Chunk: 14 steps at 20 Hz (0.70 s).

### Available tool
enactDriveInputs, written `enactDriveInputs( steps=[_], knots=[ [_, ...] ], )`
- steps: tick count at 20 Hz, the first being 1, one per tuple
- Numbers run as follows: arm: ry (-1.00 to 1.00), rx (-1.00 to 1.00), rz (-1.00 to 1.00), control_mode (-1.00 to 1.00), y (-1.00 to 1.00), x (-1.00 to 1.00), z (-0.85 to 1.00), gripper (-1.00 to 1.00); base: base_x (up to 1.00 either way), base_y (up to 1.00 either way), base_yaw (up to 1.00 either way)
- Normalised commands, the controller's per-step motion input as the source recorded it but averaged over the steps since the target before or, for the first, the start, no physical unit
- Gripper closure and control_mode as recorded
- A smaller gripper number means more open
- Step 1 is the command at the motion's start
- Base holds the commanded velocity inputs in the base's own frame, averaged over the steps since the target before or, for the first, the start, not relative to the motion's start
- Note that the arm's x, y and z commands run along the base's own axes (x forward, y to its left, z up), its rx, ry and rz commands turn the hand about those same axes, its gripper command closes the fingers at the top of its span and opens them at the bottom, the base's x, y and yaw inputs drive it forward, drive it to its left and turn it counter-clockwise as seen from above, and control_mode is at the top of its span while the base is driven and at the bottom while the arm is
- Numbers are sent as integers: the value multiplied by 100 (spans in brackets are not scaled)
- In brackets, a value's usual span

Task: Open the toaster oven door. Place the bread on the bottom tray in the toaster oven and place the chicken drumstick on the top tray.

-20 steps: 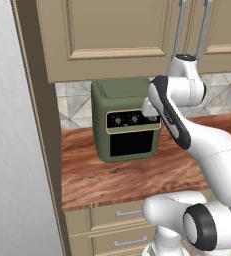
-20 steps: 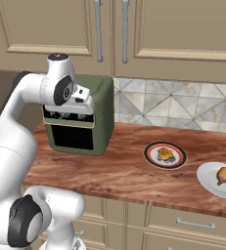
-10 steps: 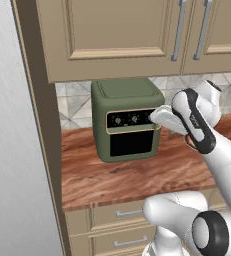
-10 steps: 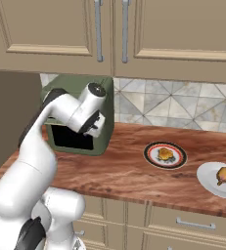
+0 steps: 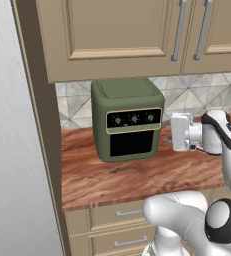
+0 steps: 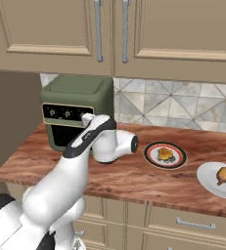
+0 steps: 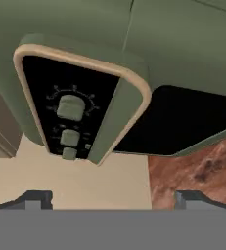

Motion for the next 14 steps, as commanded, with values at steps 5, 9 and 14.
enactDriveInputs(
  steps=[5,9,14],
  knots=[
    [0,47,-3,-100,11,52,-13,-100,0,0,0],
    [0,3,-3,-100,3,24,-14,-100,0,0,0],
    [1,0,-9,-100,0,30,-1,-100,0,0,0]
  ],
)
